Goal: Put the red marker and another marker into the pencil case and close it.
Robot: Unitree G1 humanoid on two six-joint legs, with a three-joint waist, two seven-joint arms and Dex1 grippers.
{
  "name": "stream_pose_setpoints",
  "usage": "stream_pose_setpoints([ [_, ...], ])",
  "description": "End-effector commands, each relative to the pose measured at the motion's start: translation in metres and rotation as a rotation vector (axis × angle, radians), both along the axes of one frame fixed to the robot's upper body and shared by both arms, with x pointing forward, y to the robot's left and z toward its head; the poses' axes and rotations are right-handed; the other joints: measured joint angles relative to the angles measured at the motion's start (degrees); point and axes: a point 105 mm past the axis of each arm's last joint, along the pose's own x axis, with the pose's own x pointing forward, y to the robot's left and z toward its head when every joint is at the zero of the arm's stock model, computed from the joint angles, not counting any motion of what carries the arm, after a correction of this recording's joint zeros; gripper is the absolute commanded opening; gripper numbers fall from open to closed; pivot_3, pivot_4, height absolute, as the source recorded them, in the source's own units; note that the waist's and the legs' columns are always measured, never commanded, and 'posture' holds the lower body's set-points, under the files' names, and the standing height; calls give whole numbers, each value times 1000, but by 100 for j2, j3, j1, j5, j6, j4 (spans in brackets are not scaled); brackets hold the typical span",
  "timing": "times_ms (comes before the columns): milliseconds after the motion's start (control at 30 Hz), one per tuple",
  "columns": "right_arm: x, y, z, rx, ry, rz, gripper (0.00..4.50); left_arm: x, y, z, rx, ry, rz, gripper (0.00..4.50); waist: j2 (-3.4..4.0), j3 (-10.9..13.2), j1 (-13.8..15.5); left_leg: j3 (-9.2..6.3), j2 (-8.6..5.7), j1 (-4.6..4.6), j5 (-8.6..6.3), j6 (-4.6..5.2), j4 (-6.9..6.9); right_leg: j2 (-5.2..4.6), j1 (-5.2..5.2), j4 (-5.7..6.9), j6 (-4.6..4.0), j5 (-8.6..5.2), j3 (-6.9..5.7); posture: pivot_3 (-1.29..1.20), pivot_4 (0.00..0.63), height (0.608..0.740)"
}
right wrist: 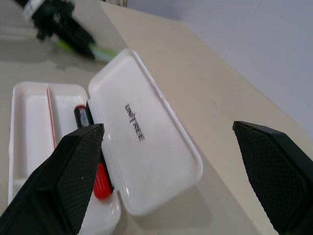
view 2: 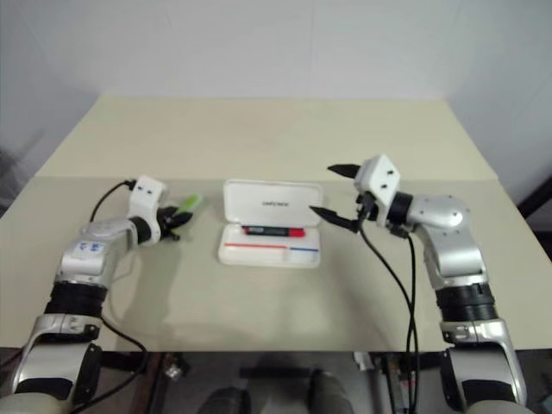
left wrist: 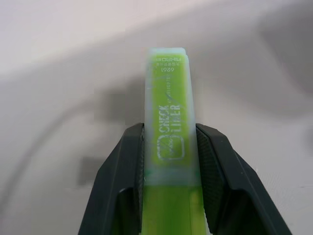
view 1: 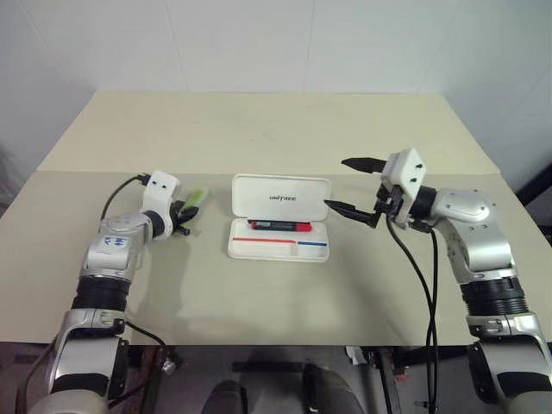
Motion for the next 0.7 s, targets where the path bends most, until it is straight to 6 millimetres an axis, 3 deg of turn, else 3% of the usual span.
stream_pose_setpoints([
  [33, -7, -17, 10, 65, -28, -5, 4500, -10, -15, 53, 29, -160, -183, 1095, 0, 0, 4, 2, 0, -5, -1, 1, -1, -1, 0, -8, 1, 1, 0, 0, 150, 740],
  [233, -21, -32, 2, 70, -15, 44, 4500, -27, -39, 87, 71, -208, -431, 1095, -1, 0, 12, 11, -2, -14, -8, 9, 1, -2, 0, -27, 10, 5, 2, 0, 150, 740],
  [400, -45, -45, -23, -37, 55, 154, 4500, -48, -76, 110, 19, -223, -699, 1095, -2, 2, 23, 10, -1, -13, -8, 11, 2, 2, 0, -24, 11, 5, 2, 0, 150, 740],
  [500, -61, -46, -37, -75, 118, 243, 4500, -61, -97, 102, 29, -173, -868, 1095, -2, 1, 15, 11, -2, -12, -8, 11, 8, 3, 4, -25, 15, 8, 6, 0, 150, 740],
  [700, -73, -43, -30, 40, 216, 302, 4500, -67, -121, 88, 53, -145, -1019, 1095, -4, 3, -37, 25, 1, 15, -7, 11, 18, 15, 10, -20, 19, 10, 39, 0, 150, 740],
])
